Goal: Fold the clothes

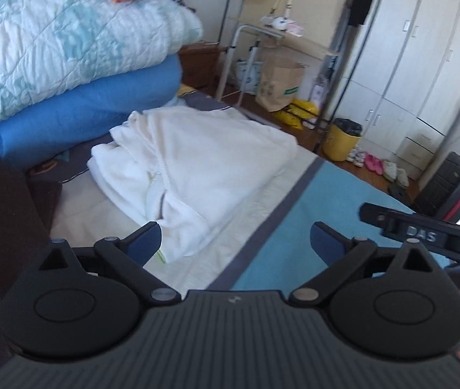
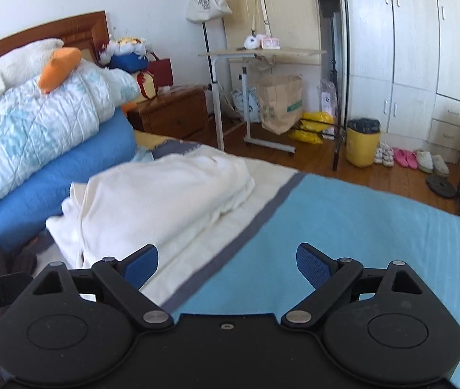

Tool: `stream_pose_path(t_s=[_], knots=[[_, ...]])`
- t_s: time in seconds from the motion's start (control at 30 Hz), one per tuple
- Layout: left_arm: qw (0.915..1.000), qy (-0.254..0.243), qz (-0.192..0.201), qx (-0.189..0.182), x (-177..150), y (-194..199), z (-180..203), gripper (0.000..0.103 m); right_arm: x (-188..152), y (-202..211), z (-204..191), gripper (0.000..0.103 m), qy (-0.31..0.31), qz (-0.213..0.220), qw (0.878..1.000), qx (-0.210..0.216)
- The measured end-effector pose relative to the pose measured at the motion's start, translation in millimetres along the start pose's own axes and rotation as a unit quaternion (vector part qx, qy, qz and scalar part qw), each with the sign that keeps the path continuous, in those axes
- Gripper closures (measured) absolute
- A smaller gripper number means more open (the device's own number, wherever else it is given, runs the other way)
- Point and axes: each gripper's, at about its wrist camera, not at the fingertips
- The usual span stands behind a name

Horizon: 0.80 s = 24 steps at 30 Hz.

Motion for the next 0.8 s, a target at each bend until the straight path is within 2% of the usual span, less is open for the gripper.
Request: stream_pose_path(t_s=[0.23, 0.37, 0.43, 0.53, 0.63, 0.8], knots=[[0.9983, -0.043, -0.020, 0.034, -26.0, 6.7, 22.2, 0.003, -16.2, 23.6, 0.9, 0.008, 0.011, -0.035, 0.999, -0.028], [0.9980, -0.034, -0.040, 0.035, -41.7, 4.7, 27.8, 0.003, -29.6, 33.7, 2.7, 0.008, 0.027, -0.059, 0.996, -0.056], [0.9976, -0.034, -0.049, 0.036, -49.1, 4.0, 32.1, 0.003, -35.4, 39.6, 4.7, 0.008, 0.028, -0.062, 0.996, -0.064], [0.9971, -0.018, -0.026, 0.070, -54.3, 14.2, 37.3, 0.003, -41.2, 51.5, 7.9, 0.008, 0.029, -0.058, 0.995, -0.071], [0.9974, -0.032, -0.017, 0.062, -58.4, 25.1, 44.3, 0.003, -48.4, 68.1, 12.5, 0.007, 0.024, -0.052, 0.996, -0.072], [0.9959, -0.044, -0.035, 0.070, -79.2, 27.1, 55.6, 0.003, -62.5, 89.0, 20.8, 0.007, 0.009, -0.057, 0.996, -0.066]])
Point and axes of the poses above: each gripper's, at about its wrist camera, not at the fingertips, and y roughly against the way its jaws point, z to its right, x to its top, and after that the axes turned 2 degrees about z, right-handed
